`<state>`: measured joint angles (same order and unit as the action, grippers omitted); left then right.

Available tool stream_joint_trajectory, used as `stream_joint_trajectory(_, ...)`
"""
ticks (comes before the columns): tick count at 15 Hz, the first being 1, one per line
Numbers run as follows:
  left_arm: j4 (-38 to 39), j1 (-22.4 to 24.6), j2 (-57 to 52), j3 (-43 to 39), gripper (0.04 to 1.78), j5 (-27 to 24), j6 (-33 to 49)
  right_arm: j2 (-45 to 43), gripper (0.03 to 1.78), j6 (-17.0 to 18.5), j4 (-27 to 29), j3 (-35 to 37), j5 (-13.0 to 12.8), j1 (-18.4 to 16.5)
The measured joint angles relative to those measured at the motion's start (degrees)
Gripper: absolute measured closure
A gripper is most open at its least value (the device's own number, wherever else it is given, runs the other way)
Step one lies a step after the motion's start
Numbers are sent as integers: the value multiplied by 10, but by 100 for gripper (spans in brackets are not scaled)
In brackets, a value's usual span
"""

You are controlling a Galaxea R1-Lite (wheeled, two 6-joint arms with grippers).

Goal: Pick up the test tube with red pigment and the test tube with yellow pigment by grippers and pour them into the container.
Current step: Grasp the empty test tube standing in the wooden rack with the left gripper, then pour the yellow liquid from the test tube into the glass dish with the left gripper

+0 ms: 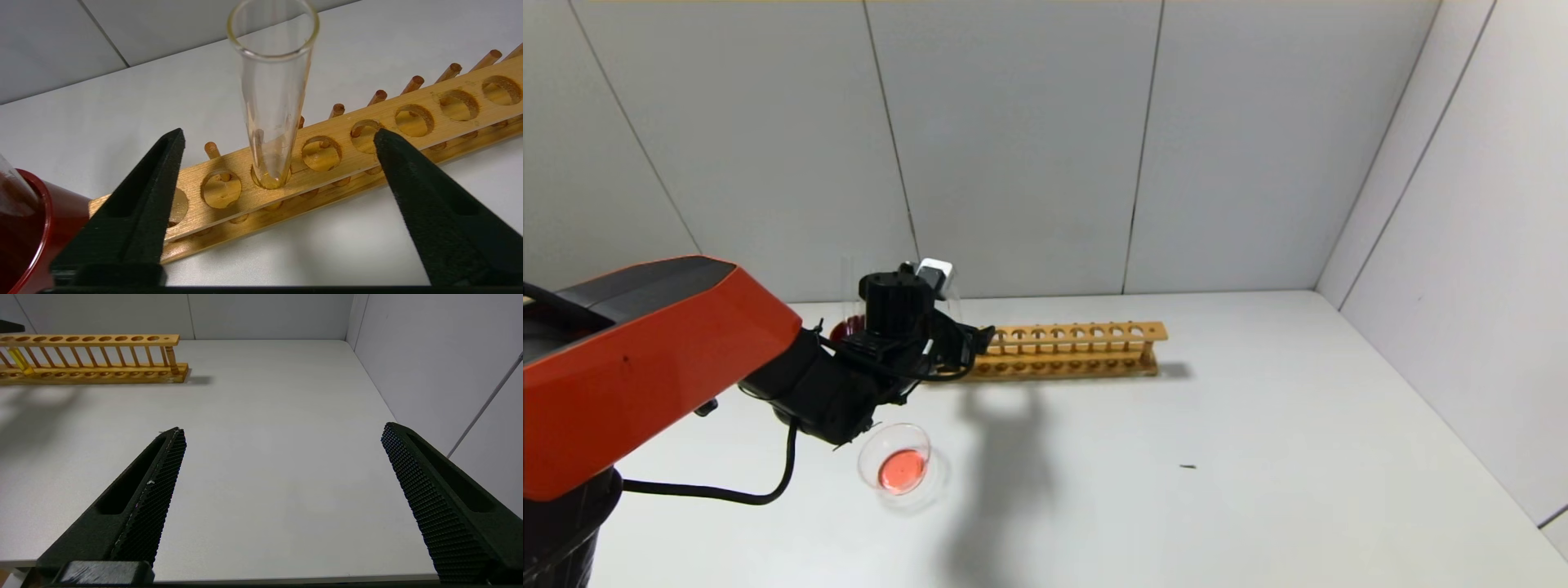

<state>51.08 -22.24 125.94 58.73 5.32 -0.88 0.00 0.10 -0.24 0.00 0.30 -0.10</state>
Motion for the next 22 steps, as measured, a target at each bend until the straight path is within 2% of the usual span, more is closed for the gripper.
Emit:
stream_joint_trajectory(3, 1, 0, 7, 5, 62, 0, 0, 0, 6, 0, 0, 0, 0, 0)
stream_joint_trajectory(6, 0, -1, 11, 7, 118, -1, 0, 0, 6, 0, 0, 0, 0, 0)
stream_joint_trajectory(8, 1, -1, 11, 7, 147, 0, 0, 0, 6, 0, 0, 0, 0, 0)
stream_joint_trajectory(9, 1, -1, 11, 7, 152, 0, 0, 0, 6, 0, 0, 0, 0, 0)
stream_joint_trajectory(17, -8, -3, -20, 7, 152, 1, -7, 0, 6, 0, 0, 0, 0, 0)
stream_joint_trajectory(22, -66, -5, -92, 20, 152, 0, -11, 0, 6, 0, 0, 0, 0, 0)
